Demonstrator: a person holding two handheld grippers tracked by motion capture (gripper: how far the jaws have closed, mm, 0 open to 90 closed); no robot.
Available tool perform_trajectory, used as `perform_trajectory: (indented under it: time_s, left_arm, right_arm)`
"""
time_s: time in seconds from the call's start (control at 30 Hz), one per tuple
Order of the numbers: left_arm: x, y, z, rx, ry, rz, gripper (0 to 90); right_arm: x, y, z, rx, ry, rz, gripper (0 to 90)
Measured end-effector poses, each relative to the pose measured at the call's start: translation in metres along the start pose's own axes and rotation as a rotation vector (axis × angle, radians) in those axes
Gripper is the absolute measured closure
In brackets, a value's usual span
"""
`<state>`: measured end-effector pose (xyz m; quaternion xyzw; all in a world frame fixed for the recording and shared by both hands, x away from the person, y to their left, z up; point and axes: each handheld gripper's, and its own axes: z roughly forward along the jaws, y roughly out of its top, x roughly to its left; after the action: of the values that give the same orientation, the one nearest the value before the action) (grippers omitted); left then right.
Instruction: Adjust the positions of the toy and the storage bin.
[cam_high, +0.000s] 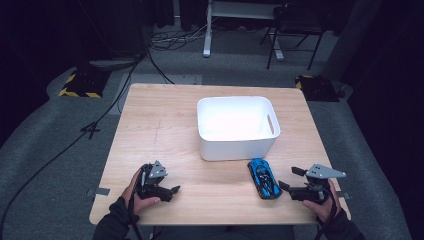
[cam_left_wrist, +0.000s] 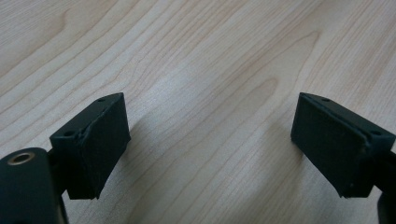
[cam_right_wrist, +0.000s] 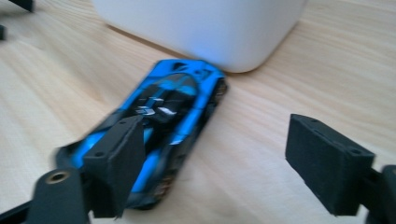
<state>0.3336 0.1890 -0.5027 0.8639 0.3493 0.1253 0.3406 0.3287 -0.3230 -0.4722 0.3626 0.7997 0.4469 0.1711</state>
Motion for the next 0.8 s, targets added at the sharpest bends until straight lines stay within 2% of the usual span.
perform_trajectory:
  time_s: [0.13,0.3,0.37,0.63,0.8]
  left_arm:
    - [0.000,0.000,0.000,0.000,0.005,0.002,11.9]
    - [0.000,0.000,0.000,0.001,0.003,0.002,11.9]
    - [0.000,0.000,0.000,0.000,0.004,0.003,11.9]
    - [0.000,0.000,0.000,0.001,0.004,0.003,11.9]
    - [0.000,0.000,0.000,0.000,0.004,0.003,11.9]
  right_arm:
    - [0.022,-0.004,0.000,-0.002,-0.007,0.018,20.0]
    - [0.047,-0.006,0.005,-0.002,-0.008,-0.046,17.0]
    - [0.052,-0.007,0.010,0.009,-0.036,-0.056,17.1]
    - [0.063,-0.007,0.018,-0.010,-0.049,-0.089,16.6]
    - [0.072,-0.006,0.022,0.002,-0.048,-0.102,16.6]
